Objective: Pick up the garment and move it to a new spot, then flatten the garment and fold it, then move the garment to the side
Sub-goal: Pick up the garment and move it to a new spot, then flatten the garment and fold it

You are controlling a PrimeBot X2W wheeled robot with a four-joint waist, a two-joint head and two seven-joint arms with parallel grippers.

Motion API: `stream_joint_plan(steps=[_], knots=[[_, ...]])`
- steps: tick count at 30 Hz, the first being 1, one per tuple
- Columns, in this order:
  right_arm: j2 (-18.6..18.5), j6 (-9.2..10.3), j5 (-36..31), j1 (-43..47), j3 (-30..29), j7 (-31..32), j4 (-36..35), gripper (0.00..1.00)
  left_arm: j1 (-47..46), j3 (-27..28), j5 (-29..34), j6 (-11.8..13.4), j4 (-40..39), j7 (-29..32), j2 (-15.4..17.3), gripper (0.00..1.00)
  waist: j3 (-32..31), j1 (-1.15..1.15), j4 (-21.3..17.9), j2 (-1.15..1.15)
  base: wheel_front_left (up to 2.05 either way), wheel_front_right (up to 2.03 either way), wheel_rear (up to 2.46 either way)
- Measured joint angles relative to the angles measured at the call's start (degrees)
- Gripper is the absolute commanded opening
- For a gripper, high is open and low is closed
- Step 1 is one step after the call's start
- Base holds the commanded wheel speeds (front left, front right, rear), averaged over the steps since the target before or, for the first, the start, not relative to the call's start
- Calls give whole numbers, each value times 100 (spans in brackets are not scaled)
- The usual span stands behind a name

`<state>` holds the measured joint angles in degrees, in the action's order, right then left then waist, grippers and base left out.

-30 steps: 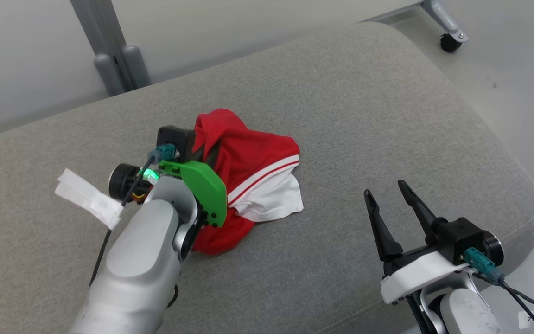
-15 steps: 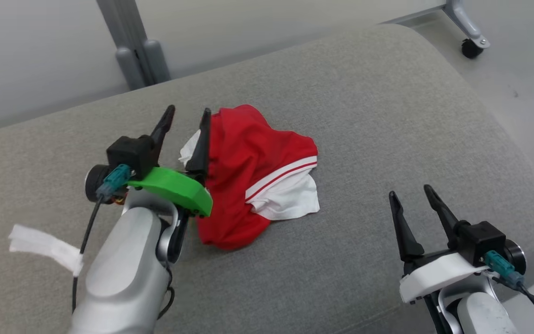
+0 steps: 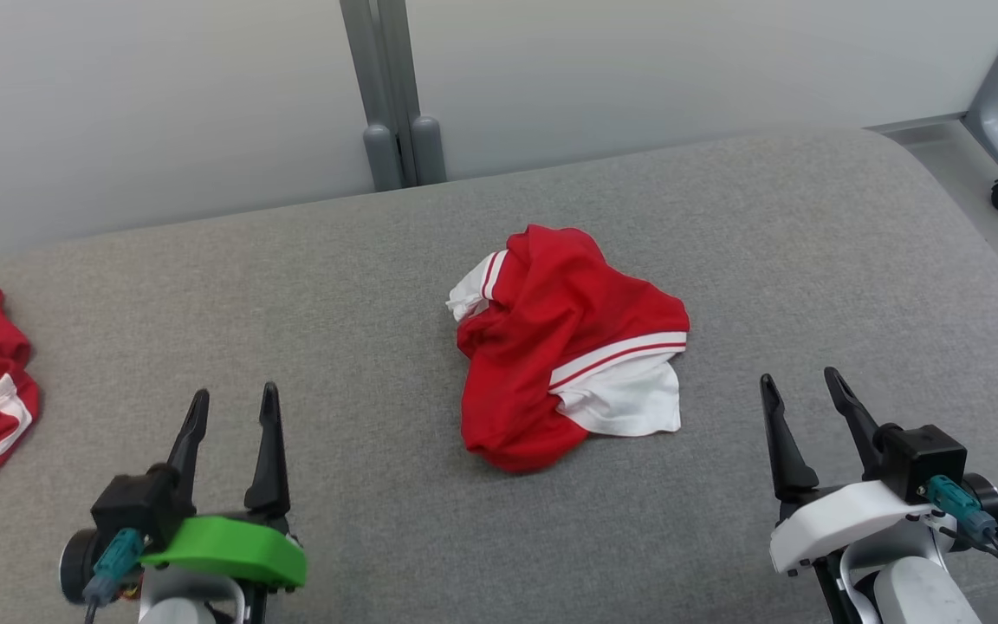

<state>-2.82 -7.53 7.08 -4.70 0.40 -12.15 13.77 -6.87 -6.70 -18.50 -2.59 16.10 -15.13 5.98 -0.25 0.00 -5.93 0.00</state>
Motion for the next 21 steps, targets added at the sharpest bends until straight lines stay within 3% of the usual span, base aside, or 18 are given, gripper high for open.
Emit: stream_joint_plan(steps=[8,21], knots=[[1,0,-2,-2,-3,-56,229,100,636,346,101,-163,-99,0,-124,100,-176,0,116,0,0,0,0],[-1,0,10,-269,69,122,353,100,620,453,229,-298,-40,0,-263,100,-115,0,209,0,0,0,0]])
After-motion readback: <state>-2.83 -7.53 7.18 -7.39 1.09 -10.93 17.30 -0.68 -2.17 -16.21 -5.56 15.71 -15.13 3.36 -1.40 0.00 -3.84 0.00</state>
